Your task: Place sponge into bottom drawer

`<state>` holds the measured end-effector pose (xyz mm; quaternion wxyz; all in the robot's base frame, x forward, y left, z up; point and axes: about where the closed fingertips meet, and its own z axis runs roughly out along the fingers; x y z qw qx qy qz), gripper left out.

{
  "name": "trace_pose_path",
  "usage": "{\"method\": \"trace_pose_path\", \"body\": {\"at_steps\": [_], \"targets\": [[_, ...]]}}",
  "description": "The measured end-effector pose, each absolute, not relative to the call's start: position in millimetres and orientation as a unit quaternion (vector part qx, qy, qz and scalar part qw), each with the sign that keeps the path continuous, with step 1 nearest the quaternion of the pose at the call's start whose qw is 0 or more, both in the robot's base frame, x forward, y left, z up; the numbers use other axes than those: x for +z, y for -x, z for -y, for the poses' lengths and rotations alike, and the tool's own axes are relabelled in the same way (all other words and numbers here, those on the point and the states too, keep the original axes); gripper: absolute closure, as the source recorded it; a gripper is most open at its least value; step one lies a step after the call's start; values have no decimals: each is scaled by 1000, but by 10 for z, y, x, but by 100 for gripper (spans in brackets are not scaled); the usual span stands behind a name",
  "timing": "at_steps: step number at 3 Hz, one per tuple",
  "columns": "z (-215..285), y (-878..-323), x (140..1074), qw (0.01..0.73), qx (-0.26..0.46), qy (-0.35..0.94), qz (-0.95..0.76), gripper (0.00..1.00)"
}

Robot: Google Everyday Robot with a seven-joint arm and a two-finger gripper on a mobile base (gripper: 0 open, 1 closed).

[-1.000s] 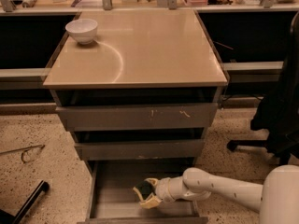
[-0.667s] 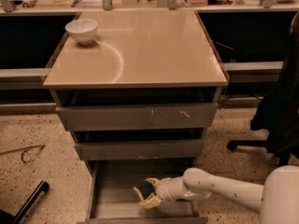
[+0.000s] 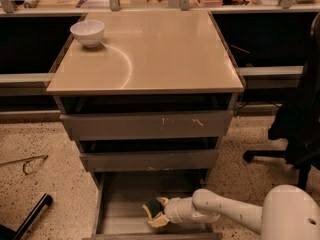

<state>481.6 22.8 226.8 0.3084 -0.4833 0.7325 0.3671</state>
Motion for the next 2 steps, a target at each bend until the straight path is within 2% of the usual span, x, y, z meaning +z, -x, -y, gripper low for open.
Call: {"method": "trace_pose_path", "body": {"at_steps": [2], "targets": [[-288, -4988, 1633, 314, 306, 436, -786, 100]]}}
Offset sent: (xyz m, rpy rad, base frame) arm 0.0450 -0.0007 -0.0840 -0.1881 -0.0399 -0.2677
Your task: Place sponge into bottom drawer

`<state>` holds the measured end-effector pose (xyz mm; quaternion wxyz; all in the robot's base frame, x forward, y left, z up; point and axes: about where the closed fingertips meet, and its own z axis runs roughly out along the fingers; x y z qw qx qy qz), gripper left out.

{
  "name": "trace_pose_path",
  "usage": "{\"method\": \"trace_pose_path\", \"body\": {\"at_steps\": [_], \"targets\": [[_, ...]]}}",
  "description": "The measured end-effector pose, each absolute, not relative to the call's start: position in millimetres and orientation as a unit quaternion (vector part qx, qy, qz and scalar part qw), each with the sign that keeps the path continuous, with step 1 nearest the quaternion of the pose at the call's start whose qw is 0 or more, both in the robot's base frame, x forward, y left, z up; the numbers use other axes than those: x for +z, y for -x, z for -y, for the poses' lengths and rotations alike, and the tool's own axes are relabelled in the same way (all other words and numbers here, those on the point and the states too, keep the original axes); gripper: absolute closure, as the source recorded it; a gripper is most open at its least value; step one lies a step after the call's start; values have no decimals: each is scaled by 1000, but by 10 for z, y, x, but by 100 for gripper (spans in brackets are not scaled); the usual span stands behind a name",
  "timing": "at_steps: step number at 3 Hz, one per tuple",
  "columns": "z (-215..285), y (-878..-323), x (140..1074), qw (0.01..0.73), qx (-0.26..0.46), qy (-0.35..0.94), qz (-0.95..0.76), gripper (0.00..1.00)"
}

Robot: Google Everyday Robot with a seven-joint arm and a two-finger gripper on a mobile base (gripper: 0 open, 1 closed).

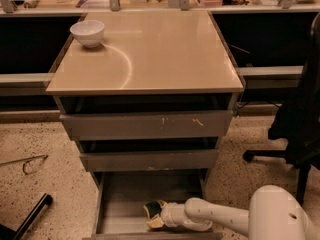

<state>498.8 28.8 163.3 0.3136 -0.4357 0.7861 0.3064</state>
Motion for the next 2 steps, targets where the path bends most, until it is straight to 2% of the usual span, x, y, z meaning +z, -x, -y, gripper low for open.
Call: {"method": "trace_pose_path", "body": {"at_steps": [2], "targets": [[-245, -5441, 1579, 309, 244, 427, -814, 100]]}}
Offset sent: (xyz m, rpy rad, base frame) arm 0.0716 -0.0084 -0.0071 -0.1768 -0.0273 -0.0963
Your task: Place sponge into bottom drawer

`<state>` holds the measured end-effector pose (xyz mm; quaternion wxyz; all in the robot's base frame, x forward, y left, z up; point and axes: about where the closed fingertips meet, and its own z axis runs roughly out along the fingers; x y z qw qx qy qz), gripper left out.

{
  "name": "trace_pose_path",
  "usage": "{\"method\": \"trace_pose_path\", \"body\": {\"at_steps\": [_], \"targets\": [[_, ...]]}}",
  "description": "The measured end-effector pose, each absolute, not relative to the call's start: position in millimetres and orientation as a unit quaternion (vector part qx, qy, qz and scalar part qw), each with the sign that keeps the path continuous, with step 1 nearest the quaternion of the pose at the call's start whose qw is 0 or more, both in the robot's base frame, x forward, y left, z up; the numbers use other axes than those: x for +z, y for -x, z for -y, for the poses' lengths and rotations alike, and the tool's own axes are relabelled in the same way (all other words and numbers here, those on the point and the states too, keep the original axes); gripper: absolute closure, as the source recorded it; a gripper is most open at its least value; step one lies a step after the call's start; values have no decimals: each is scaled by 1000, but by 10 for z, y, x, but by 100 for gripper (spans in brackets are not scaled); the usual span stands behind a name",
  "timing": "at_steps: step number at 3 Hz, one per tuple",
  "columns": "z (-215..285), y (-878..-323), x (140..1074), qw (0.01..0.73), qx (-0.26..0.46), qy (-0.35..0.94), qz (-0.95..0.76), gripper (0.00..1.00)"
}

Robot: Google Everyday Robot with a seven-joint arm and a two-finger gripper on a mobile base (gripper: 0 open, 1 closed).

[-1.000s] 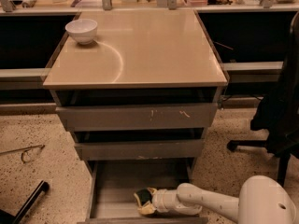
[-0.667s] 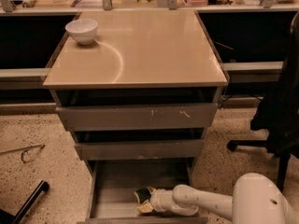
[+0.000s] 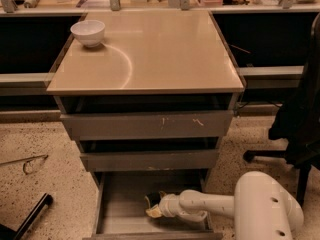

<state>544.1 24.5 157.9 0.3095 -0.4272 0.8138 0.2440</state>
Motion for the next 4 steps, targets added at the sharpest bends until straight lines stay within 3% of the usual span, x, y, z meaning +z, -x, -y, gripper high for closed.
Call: {"method": "trace_pose_path", "body": {"at_steps": [3, 4], "targets": [[-413, -5452, 1206, 292, 320, 429, -793, 100], [-415, -5450, 1203, 292, 322, 429, -792, 82]]}}
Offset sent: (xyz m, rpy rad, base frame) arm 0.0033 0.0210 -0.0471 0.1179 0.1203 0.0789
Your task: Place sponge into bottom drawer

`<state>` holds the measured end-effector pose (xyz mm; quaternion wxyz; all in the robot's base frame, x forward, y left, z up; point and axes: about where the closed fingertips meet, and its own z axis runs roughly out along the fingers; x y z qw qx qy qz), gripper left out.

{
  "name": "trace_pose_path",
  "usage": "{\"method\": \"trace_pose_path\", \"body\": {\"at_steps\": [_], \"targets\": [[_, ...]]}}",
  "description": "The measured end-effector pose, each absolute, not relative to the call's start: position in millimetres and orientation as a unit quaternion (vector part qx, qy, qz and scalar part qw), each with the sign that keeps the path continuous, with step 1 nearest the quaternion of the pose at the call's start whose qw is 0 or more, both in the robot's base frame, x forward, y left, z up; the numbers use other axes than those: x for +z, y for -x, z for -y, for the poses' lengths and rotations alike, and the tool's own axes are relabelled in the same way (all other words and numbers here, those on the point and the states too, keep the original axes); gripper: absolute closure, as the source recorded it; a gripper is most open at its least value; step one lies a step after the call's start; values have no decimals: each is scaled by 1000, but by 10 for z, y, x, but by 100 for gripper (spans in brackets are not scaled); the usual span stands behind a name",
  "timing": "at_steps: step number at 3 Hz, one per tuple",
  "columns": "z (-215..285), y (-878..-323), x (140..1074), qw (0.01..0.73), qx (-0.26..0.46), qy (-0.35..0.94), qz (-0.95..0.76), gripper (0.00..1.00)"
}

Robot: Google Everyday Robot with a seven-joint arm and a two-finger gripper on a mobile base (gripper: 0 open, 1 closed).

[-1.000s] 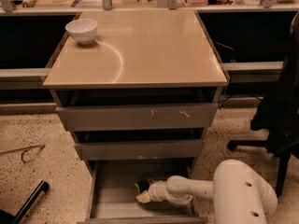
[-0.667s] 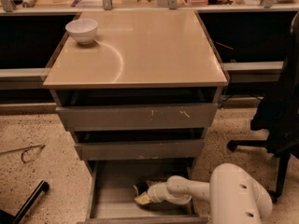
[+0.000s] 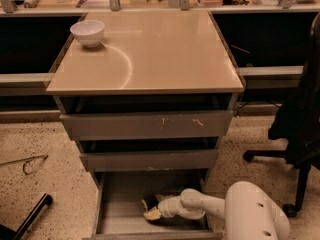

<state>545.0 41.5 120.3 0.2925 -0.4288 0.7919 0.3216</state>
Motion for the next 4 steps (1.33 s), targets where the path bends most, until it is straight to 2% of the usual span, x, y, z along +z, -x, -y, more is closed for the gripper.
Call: {"method": "trace_pose_path", "body": {"at_steps": [3, 4], "targets": [[-416, -5449, 1203, 292, 322, 429, -792, 12], [-417, -5449, 1202, 292, 322, 429, -792, 0]]}}
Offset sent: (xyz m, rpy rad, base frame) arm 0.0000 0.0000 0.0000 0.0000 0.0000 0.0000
